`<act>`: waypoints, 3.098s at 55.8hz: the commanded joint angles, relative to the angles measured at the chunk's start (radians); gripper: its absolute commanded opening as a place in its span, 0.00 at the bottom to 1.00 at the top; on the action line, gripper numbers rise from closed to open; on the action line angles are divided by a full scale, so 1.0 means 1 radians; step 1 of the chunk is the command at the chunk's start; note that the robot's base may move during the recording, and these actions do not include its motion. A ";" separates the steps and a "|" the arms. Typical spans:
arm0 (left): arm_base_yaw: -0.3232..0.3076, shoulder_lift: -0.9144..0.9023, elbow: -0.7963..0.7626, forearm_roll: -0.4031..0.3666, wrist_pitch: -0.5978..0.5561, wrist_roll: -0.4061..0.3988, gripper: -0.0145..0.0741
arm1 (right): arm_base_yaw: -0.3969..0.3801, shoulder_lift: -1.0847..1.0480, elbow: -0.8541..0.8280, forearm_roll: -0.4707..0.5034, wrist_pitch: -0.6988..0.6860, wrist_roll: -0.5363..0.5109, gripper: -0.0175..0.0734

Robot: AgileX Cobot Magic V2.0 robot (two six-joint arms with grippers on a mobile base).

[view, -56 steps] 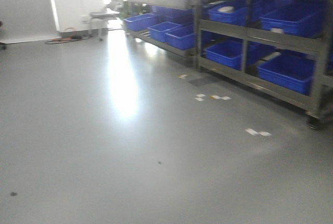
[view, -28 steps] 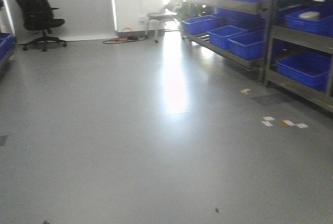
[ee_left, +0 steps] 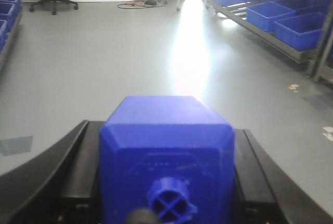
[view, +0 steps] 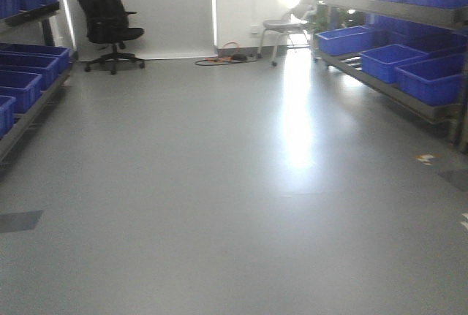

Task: Pick and sort blue part to right shelf
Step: 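Drive the base along the aisle toward the rack of blue bins, then position both held parts above two open blue bins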

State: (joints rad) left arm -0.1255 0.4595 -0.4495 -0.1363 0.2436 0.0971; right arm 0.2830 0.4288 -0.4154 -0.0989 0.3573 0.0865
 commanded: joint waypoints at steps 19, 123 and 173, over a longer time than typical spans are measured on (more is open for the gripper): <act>-0.006 0.006 -0.029 -0.006 -0.093 -0.004 0.50 | -0.002 0.003 -0.032 -0.011 -0.092 -0.009 0.45; -0.006 0.121 -0.029 -0.006 -0.096 -0.004 0.50 | -0.002 0.004 -0.032 -0.011 -0.092 -0.009 0.45; -0.006 0.121 -0.029 -0.006 -0.096 -0.004 0.50 | -0.002 0.004 -0.032 -0.011 -0.092 -0.009 0.45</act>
State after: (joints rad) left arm -0.1255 0.5760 -0.4495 -0.1363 0.2405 0.0971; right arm 0.2830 0.4288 -0.4154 -0.0989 0.3573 0.0865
